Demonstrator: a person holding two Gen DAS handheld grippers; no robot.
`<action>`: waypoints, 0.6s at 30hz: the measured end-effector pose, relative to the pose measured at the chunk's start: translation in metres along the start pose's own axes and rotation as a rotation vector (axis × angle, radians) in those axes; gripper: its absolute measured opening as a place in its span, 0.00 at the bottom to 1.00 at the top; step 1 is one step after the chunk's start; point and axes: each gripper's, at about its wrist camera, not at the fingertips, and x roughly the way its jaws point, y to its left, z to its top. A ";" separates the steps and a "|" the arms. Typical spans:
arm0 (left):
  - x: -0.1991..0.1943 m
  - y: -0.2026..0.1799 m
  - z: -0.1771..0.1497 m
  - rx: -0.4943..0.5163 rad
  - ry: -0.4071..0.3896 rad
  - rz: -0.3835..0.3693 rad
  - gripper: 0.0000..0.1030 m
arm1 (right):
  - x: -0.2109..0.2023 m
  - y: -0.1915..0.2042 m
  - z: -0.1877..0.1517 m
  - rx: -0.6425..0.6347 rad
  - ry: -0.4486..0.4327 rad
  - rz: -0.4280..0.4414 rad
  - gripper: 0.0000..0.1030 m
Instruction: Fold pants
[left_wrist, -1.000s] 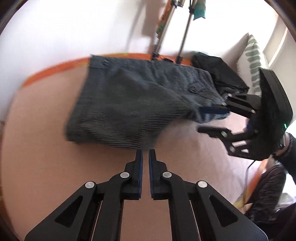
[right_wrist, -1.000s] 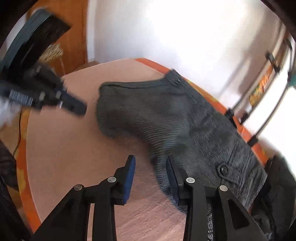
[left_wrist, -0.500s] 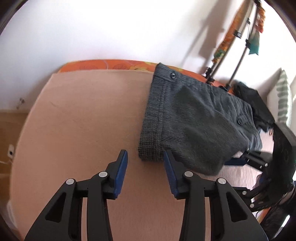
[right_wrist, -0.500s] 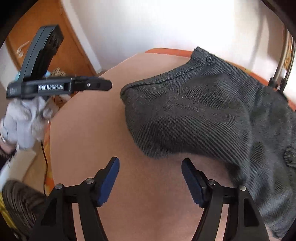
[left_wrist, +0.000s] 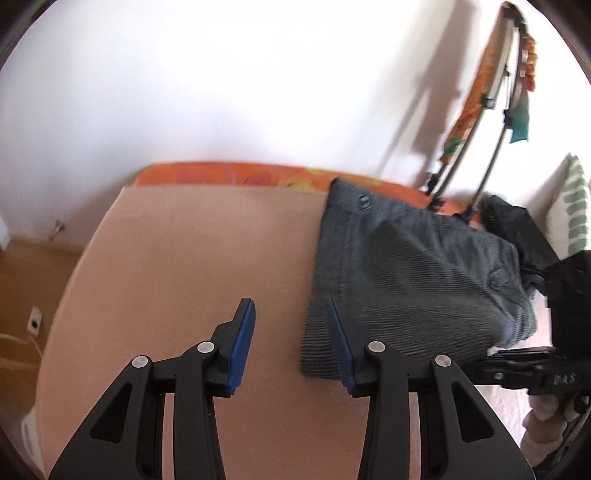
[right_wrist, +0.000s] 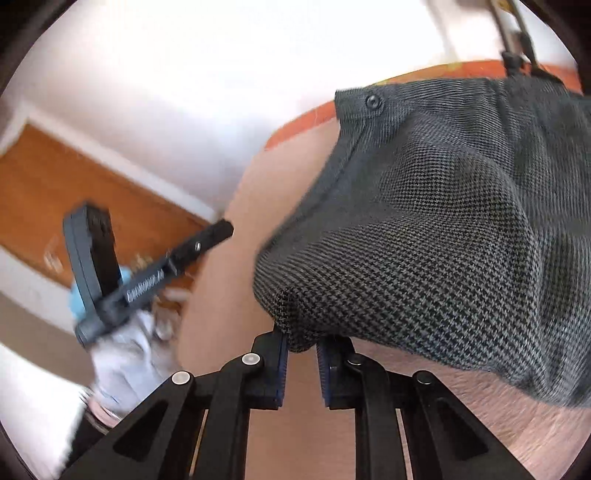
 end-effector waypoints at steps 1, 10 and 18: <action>0.001 -0.007 0.000 0.028 0.007 -0.009 0.38 | 0.002 -0.001 -0.002 0.003 0.000 -0.002 0.13; 0.059 -0.056 -0.032 0.256 0.152 0.033 0.38 | 0.027 0.001 -0.036 -0.081 0.088 -0.041 0.31; 0.010 -0.065 -0.028 0.287 0.046 0.002 0.53 | -0.079 -0.034 -0.079 0.012 -0.130 -0.218 0.64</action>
